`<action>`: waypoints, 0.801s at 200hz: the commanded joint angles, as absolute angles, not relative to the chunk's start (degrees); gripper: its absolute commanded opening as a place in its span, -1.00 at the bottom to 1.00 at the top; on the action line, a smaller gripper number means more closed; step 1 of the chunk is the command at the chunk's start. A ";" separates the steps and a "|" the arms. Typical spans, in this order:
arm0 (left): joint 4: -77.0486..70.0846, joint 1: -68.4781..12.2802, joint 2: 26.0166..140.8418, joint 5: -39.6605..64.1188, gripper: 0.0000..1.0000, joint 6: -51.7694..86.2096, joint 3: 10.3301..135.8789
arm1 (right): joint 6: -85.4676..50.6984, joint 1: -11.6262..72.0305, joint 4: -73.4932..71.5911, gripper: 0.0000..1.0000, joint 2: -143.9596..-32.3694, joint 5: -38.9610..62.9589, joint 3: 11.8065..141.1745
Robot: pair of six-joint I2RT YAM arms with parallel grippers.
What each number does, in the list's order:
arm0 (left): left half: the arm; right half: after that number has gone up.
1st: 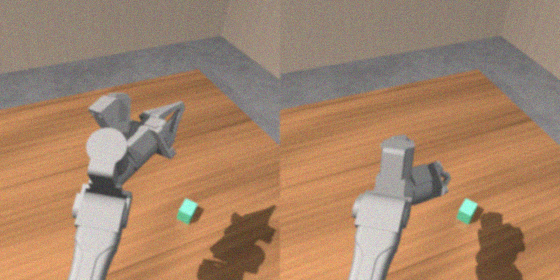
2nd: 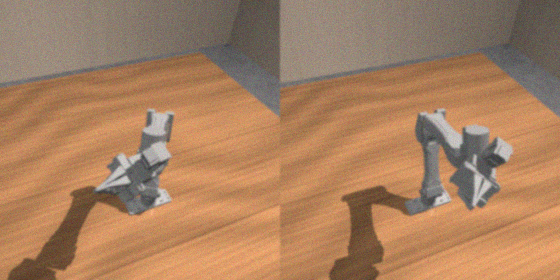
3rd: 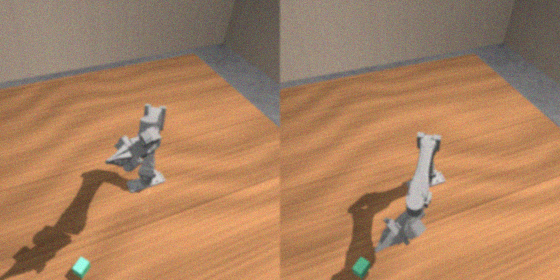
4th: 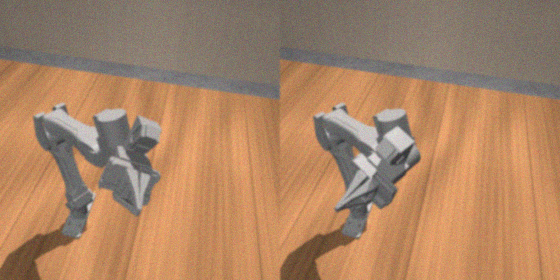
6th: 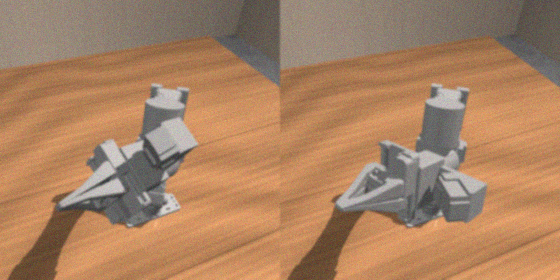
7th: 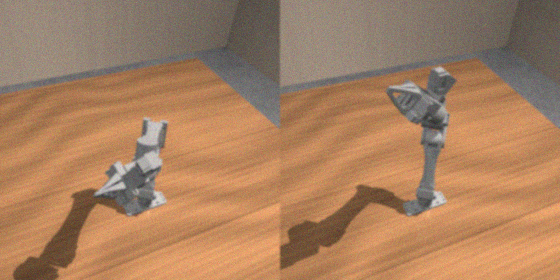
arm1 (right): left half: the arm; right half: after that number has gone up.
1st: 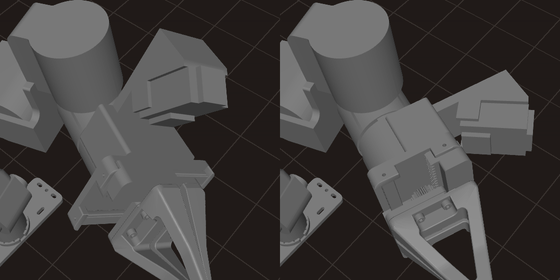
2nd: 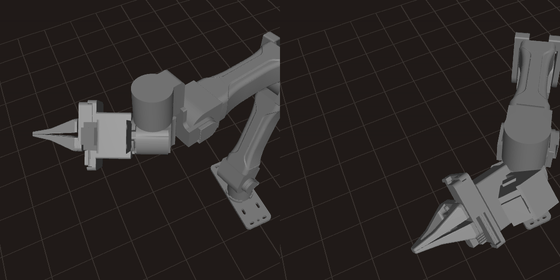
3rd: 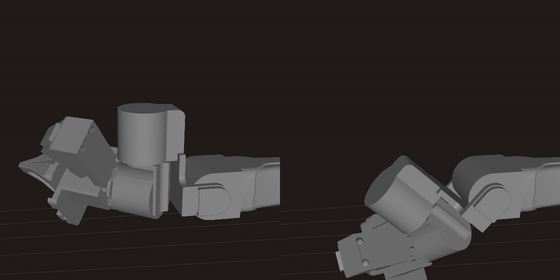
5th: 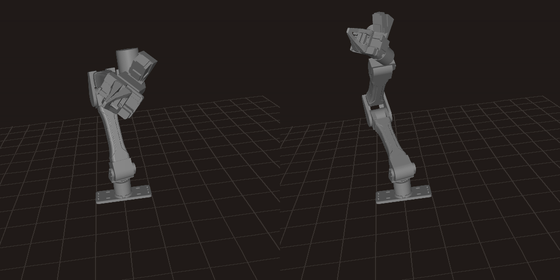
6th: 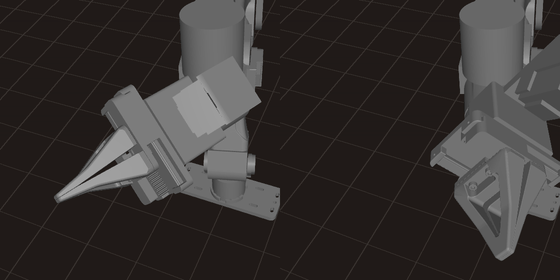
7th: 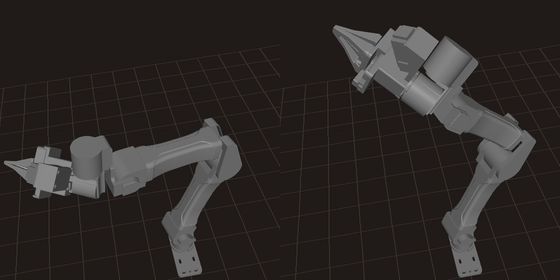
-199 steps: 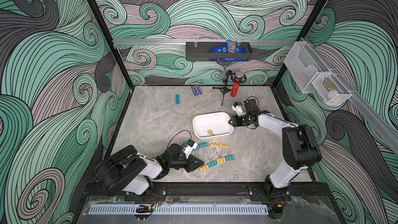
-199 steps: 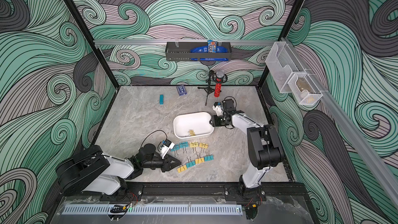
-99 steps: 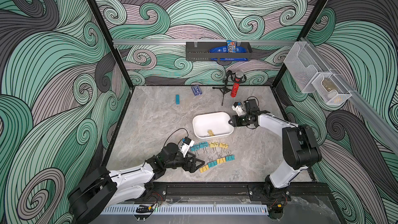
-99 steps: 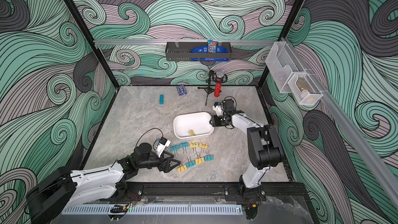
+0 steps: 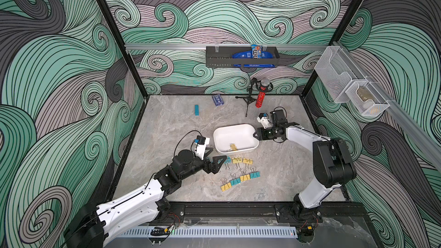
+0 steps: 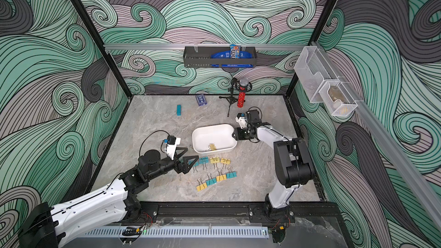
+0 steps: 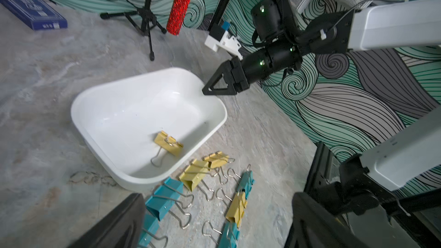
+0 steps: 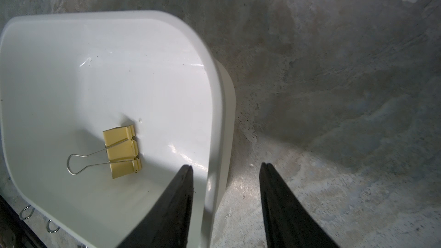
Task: Take out the binder clips from the storage box
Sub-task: Place the binder clip at the center of the board, then pick up the binder clip from the storage box.
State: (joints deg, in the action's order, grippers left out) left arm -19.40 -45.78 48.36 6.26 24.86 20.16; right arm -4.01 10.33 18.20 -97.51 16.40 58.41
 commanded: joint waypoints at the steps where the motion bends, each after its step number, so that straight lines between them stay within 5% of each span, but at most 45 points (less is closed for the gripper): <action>1: -25.86 -45.80 50.48 3.84 0.97 19.04 23.20 | -3.84 10.63 17.82 -0.05 -97.71 16.26 58.62; 64: 2.82 -43.55 80.59 2.42 0.94 16.00 54.66 | -3.87 10.65 17.78 -0.06 -96.44 15.77 58.36; 97: 9.94 -42.05 91.05 3.14 0.73 18.54 61.70 | -3.80 10.73 17.74 -0.06 -96.48 15.64 58.36; 160: 17.26 -37.35 102.24 9.28 0.73 21.98 69.07 | -3.68 10.85 17.75 -0.06 -97.54 15.65 58.36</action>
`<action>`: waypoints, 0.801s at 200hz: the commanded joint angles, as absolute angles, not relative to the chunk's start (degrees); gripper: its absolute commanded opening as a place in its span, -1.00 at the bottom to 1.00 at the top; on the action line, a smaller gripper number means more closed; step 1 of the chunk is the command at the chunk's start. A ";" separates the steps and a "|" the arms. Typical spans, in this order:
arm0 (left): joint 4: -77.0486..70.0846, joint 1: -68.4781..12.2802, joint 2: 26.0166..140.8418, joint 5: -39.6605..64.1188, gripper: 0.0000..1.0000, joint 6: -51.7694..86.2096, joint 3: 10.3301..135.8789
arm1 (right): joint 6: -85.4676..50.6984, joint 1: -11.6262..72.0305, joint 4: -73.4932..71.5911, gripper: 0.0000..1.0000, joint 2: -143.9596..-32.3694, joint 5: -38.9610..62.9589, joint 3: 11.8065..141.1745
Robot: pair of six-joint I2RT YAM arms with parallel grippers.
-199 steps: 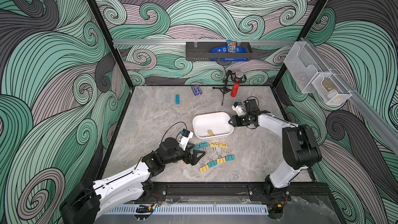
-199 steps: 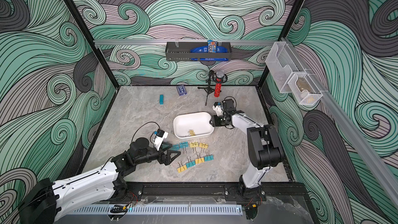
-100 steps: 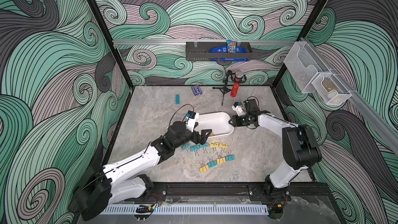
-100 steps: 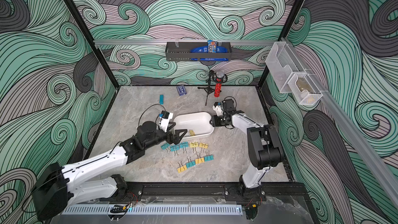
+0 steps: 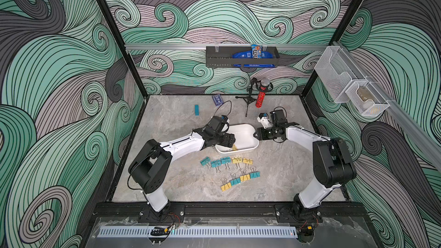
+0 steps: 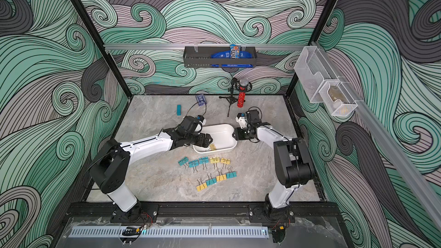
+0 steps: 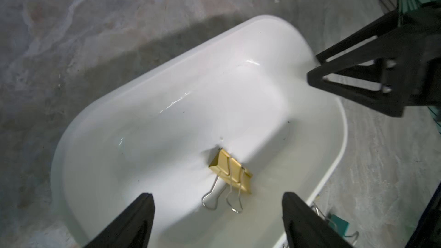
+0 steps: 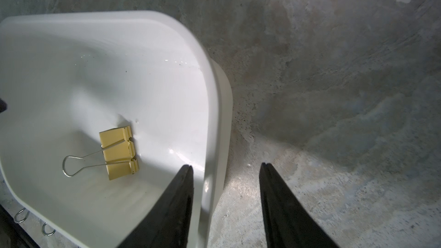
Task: Take out the binder clips from the storage box
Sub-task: Pick up the binder clip from the storage box.
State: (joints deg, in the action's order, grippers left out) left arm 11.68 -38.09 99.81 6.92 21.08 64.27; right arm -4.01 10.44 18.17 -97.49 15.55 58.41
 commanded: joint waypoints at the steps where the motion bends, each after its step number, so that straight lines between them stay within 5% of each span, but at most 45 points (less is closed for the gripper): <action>1: 17.42 -37.35 102.45 9.26 0.73 21.98 69.25 | -3.69 10.83 17.75 -0.06 -97.59 15.65 58.36; 60: 23.03 -37.27 110.08 14.03 0.39 20.80 75.67 | -3.60 10.88 17.73 -0.06 -98.03 16.03 58.62; 160: 16.04 -37.43 105.36 21.49 -0.30 23.72 65.52 | -3.60 10.81 17.73 -0.06 -97.97 16.35 58.47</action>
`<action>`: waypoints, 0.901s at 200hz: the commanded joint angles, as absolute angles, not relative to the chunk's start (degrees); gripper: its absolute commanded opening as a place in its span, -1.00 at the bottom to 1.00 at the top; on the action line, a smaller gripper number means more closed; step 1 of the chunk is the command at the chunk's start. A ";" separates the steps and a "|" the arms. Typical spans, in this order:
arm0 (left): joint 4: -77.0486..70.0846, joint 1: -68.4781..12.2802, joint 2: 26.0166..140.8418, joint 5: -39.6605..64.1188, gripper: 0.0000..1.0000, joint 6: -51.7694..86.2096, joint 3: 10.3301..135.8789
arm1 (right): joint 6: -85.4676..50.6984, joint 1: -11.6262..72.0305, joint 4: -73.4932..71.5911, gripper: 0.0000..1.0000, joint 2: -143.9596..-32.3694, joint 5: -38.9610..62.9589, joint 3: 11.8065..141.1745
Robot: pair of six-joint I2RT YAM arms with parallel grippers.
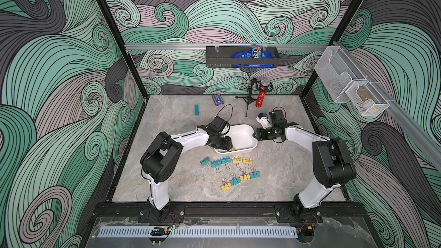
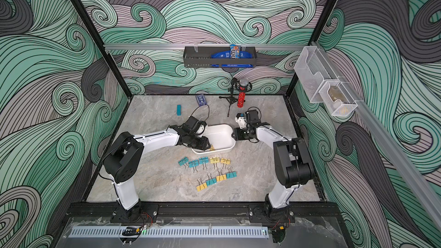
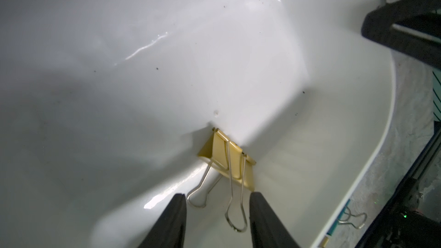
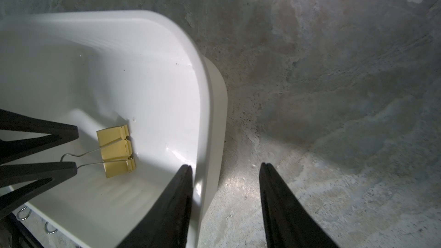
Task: Take out the binder clips from the storage box
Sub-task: Pick up the binder clip from the storage box.
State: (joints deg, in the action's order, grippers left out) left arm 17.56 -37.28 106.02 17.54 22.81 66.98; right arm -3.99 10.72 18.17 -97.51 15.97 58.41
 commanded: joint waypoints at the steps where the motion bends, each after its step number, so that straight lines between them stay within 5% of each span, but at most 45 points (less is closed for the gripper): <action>1: 16.02 -37.44 105.37 21.55 -0.30 23.73 65.50 | -3.60 10.81 17.74 -0.06 -97.99 16.30 58.46; 100: 8.78 -37.44 100.97 23.25 -1.00 23.82 63.86 | -3.52 10.84 17.77 -0.06 -98.00 15.76 58.45; 180: 3.58 -36.08 87.69 22.72 -1.00 21.07 57.84 | -3.54 10.78 17.78 -0.06 -97.65 15.49 58.36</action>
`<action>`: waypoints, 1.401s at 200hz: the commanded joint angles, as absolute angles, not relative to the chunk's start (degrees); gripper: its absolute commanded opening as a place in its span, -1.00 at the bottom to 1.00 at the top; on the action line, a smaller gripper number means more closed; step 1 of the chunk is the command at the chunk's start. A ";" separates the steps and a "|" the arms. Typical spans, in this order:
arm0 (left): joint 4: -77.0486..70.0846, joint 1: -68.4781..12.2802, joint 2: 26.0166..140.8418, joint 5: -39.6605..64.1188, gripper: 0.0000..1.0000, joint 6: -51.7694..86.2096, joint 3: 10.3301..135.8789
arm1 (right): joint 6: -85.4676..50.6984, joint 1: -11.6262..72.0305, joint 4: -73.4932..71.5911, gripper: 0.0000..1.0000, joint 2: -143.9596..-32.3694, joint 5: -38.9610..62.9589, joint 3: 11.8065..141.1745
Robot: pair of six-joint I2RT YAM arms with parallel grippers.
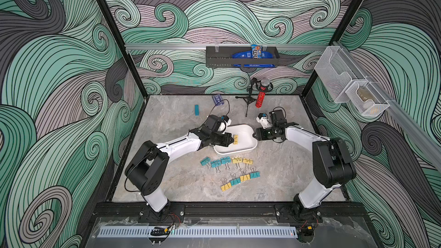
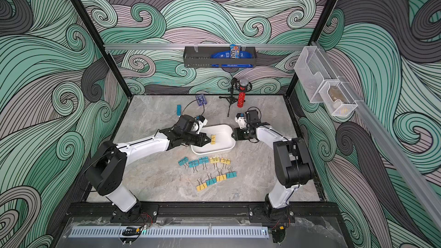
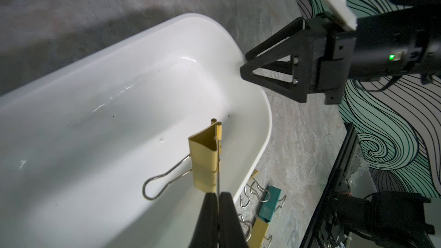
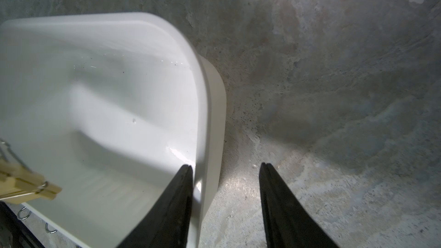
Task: Take out the binder clips from the storage box
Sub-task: Pick up the binder clip from the storage box, then place the binder clip at the center of the board.
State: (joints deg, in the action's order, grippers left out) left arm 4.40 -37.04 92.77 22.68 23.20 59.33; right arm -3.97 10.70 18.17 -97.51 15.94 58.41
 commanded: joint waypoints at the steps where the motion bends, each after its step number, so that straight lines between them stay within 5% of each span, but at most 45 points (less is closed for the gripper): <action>1: 3.72 -35.97 87.48 22.83 -1.00 21.04 57.70 | -3.53 10.75 17.81 -0.06 -97.65 15.48 58.36; 120: 18.04 -33.66 64.39 29.31 -1.00 29.20 40.47 | -3.69 11.02 17.65 -0.06 -96.55 16.69 58.42; 280: 19.24 -33.71 61.92 32.03 -1.00 34.23 31.30 | -3.60 11.08 17.75 -0.05 -96.36 16.61 58.35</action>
State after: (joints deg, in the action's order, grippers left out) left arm 18.13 -33.87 64.36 30.11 33.52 32.16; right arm -3.97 10.72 18.17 -97.38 16.19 58.41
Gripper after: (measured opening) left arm 0.053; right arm 0.473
